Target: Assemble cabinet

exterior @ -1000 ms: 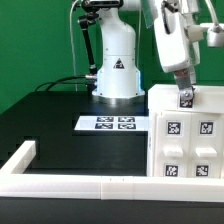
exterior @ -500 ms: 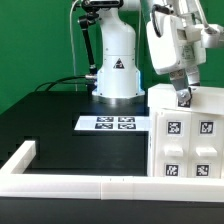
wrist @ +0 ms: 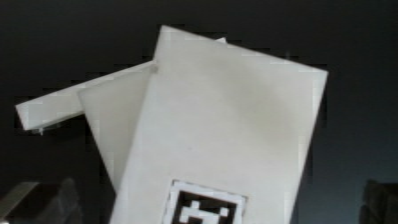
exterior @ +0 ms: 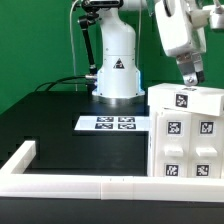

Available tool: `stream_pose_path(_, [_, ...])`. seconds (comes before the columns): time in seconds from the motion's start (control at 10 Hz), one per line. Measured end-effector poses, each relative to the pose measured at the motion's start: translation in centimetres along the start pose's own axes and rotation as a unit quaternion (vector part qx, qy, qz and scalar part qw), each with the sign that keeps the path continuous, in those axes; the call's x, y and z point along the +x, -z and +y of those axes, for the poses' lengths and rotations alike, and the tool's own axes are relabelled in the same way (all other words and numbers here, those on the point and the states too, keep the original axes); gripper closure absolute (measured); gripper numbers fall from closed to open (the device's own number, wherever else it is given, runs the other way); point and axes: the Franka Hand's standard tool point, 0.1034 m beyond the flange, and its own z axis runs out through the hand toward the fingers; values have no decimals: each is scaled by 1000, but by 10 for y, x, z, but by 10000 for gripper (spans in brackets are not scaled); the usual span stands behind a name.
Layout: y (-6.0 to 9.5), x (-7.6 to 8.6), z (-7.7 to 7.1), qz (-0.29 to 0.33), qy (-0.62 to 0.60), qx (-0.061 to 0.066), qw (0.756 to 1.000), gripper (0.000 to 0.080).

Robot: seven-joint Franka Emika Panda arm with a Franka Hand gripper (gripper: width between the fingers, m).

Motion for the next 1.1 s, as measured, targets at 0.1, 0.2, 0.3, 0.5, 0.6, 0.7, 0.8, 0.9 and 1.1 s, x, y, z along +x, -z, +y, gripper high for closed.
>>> stream_pose_path(0.1, [-2,1,1,1,16,-1,1000,2])
stream_pose_path(0.2, [-2,1,1,1,16,-2,1000,2])
stream_pose_path(0.3, [-2,2,2,2,61,-9,998,2])
stream_pose_path(0.5, [0,0,-1,-10,188,-33,981,2])
stream_pose_path(0.6, [2,-1,-3,-15,228,-39,973,2])
stream_pose_path(0.7, [4,-1,-5,-20,277,-42,960,2])
stream_pose_path(0.8, [4,-1,-5,-23,309,-44,950,2])
stream_pose_path(0.9, [3,-2,-4,-23,351,-47,935,2])
stream_pose_path(1.1, [2,-4,-2,-20,417,-48,907,2])
